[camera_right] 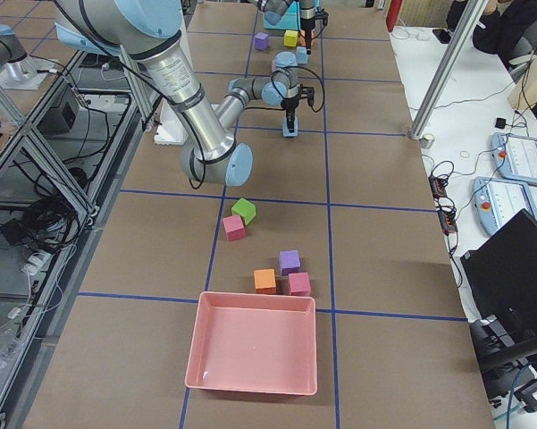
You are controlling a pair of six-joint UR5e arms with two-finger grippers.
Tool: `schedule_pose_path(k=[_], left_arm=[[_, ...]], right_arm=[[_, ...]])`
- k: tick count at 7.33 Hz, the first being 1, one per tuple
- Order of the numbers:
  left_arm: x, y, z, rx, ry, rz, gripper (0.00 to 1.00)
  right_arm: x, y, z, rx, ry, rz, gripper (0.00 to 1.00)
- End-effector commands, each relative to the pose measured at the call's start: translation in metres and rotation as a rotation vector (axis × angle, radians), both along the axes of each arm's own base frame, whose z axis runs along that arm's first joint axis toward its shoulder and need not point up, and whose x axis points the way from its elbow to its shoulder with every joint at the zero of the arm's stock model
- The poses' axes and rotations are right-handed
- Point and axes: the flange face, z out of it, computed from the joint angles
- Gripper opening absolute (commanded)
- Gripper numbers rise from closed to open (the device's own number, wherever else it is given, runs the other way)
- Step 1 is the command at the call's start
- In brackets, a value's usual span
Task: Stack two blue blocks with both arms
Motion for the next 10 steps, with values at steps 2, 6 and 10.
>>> schedule_pose_path(k=[2,6,10], left_arm=[[-0.002,0.006,0.010,-0.008,-0.015,0.003,0.98],[-0.002,0.006,0.010,-0.006,-0.015,0.005,0.98],[-0.002,0.006,0.012,-0.008,-0.019,0.010,0.98]], right_arm=[[-0.006,-0.003,-0.018,-0.004,-0.032,0.020,0.53],[-0.010,-0.004,-0.013,-0.010,-0.020,0.016,0.73],[-0.005,-0.010,-0.034,-0.005,-0.048,0.023,1.00]])
